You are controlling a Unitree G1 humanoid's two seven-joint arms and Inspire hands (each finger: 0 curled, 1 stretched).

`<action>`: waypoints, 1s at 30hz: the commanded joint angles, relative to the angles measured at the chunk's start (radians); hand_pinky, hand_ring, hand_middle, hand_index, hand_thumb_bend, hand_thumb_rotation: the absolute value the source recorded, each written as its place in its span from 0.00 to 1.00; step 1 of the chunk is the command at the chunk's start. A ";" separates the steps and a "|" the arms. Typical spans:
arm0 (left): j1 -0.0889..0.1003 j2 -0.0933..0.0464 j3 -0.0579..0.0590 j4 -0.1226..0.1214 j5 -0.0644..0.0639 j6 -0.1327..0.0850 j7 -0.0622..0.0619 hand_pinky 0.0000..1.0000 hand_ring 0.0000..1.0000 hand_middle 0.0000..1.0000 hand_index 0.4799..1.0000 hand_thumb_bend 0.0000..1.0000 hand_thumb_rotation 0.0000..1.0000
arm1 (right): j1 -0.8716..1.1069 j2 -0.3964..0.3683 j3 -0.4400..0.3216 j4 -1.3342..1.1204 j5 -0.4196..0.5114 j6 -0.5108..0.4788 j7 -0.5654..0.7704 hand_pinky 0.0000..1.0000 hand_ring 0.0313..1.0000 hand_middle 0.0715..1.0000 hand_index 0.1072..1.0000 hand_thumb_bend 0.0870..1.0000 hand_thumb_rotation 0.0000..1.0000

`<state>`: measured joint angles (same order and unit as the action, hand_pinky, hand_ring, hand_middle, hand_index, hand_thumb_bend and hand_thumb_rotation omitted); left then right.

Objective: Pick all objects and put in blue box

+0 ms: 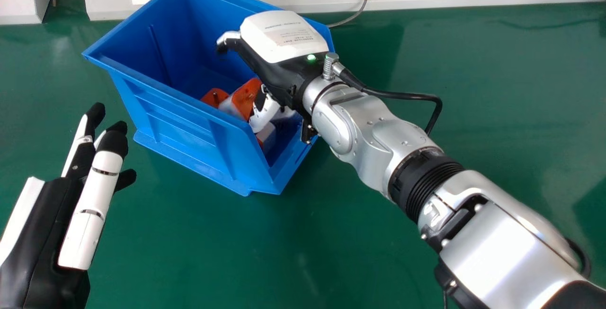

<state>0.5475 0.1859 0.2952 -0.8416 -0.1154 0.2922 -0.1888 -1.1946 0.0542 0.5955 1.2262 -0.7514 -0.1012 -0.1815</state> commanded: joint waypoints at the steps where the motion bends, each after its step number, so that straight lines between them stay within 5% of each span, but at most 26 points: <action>1: -0.010 0.012 0.004 -0.007 0.013 -0.012 0.003 0.89 0.95 0.97 1.00 0.49 1.00 | -0.044 -0.005 0.002 -0.017 -0.003 0.001 -0.007 0.82 0.92 0.93 0.91 0.78 0.06; 10: -0.034 0.024 0.007 0.028 0.027 -0.024 0.003 0.89 0.95 0.96 1.00 0.49 1.00 | -0.044 -0.009 0.003 -0.021 -0.003 0.009 -0.028 0.94 0.99 0.99 0.99 0.88 0.12; 20: -0.051 0.024 -0.003 0.086 0.070 -0.073 0.010 0.88 0.95 0.96 1.00 0.50 1.00 | -0.052 -0.028 -0.004 -0.045 -0.002 0.019 -0.066 0.94 1.00 1.00 1.00 0.88 0.13; 25: -0.056 0.021 -0.004 0.095 0.086 -0.084 0.010 0.87 0.95 0.95 1.00 0.50 1.00 | -0.035 -0.073 -0.029 -0.103 0.017 -0.022 -0.067 0.93 1.00 1.00 1.00 0.87 0.12; 30: -0.070 0.025 -0.002 0.117 0.088 -0.095 0.008 0.87 0.95 0.95 1.00 0.50 1.00 | 0.017 -0.156 -0.069 -0.248 0.032 -0.058 -0.039 0.93 1.00 1.00 1.00 0.83 0.09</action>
<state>0.4844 0.2067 0.2904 -0.7234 -0.0363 0.2273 -0.1874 -1.1857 -0.0662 0.5504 1.0512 -0.7415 -0.1424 -0.2170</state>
